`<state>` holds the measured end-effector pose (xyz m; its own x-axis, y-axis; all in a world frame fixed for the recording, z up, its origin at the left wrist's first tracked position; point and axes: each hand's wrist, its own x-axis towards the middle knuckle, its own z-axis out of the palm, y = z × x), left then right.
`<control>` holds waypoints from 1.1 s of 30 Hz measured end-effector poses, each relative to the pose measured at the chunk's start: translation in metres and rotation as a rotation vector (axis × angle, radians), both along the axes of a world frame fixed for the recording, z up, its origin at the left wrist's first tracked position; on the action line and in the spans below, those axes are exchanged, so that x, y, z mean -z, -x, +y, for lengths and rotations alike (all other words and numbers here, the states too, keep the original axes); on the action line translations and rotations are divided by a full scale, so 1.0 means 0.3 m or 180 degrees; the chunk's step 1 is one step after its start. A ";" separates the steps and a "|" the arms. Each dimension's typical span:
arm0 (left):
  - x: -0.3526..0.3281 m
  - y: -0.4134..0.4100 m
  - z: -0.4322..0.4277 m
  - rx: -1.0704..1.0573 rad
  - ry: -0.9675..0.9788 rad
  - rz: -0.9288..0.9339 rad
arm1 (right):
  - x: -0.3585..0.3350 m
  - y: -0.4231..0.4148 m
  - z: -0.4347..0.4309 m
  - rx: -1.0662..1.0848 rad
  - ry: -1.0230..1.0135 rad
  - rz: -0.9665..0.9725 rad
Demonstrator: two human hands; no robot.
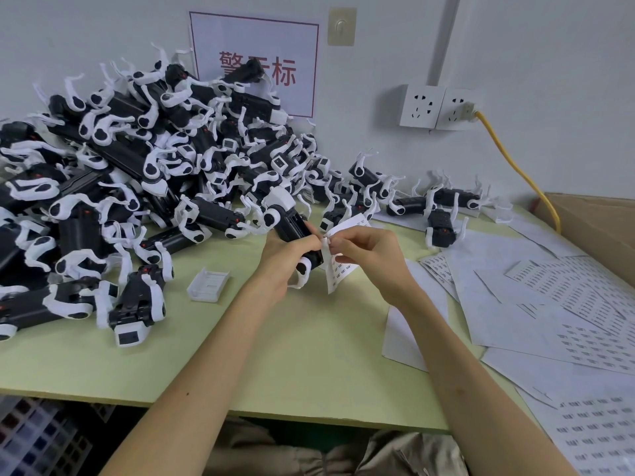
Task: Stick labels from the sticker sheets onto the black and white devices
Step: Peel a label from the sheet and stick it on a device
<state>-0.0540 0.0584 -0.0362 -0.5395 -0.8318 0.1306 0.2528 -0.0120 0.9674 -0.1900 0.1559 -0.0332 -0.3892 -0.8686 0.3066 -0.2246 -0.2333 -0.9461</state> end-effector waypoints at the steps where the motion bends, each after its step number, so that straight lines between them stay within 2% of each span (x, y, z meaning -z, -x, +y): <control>1: 0.000 0.000 0.000 0.0018 0.0009 0.0000 | -0.001 -0.001 0.001 -0.0017 0.0007 -0.0012; 19: 0.004 -0.008 -0.010 0.0426 0.0009 0.0092 | -0.003 -0.001 0.000 -0.0061 0.0170 -0.0173; 23: 0.003 -0.007 -0.018 0.0565 -0.0344 0.0351 | 0.003 -0.008 -0.008 0.0280 0.0198 0.0225; 27: 0.006 -0.004 -0.021 0.0847 -0.0771 0.0499 | 0.005 -0.008 -0.007 0.0325 0.0246 0.0326; 30: 0.010 -0.001 -0.013 0.0784 -0.0625 0.0226 | 0.010 -0.010 -0.010 0.0370 0.0211 0.0557; 33: 0.013 0.002 -0.011 0.0646 -0.0638 0.0215 | 0.006 -0.013 -0.010 0.0344 0.0218 0.0603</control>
